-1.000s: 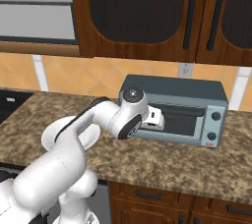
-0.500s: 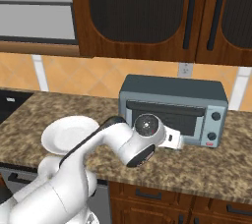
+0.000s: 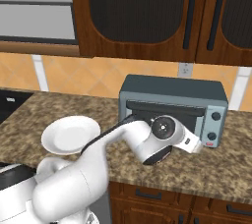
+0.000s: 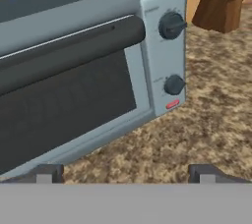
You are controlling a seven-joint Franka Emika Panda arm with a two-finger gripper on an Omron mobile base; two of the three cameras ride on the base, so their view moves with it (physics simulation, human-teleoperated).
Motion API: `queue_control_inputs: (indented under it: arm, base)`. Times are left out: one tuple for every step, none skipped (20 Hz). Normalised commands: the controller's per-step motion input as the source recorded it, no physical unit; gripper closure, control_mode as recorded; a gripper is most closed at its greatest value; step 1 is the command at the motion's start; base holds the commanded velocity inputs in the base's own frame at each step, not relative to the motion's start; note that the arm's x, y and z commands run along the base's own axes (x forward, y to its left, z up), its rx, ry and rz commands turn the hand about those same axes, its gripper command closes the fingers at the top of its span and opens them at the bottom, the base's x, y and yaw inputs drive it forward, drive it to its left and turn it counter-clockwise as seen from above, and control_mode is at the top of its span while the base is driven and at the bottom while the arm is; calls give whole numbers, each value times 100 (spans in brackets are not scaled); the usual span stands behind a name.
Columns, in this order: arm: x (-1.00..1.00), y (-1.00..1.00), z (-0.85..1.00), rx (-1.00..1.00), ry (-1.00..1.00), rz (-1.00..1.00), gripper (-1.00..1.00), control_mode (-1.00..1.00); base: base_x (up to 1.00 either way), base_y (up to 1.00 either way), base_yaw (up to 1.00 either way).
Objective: Pick up the kebab skewer and baguette bread, and place them inside the toaster oven. Close the toaster oven door and start by setting the timer.
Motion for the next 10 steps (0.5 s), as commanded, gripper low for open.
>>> queue_control_inputs:
  arm:
    - [0, -59, 0, 17, -19, -11, -100, -100]
    - [-11, -53, 0, 13, -10, -4, -100, -100]
    - [-9, -19, 0, 7, 0, -6, -100, -100]
    - [0, -21, 0, 10, -3, -1, -100, -100]
    - [3, -22, 0, 12, -4, -5, -100, -100]
    - [0, -38, 0, 20, -12, -5, -100, -100]
    - [0, -69, 0, 23, -16, -5, -100, -100]
    - [0, -74, 0, 23, -16, -5, -100, -100]
    - [12, -70, 0, 22, -9, -7, -100, -100]
    - [16, -81, 7, 21, -6, -8, -100, -100]
  base:
    - [0, 0, 0]
    - [0, 0, 0]
    - [0, 0, 0]
    - [0, 0, 0]
    - [0, 0, 0]
    - [0, 0, 0]
    - [0, 0, 0]
    - [0, 0, 0]
    - [0, 0, 0]
    - [0, 0, 0]
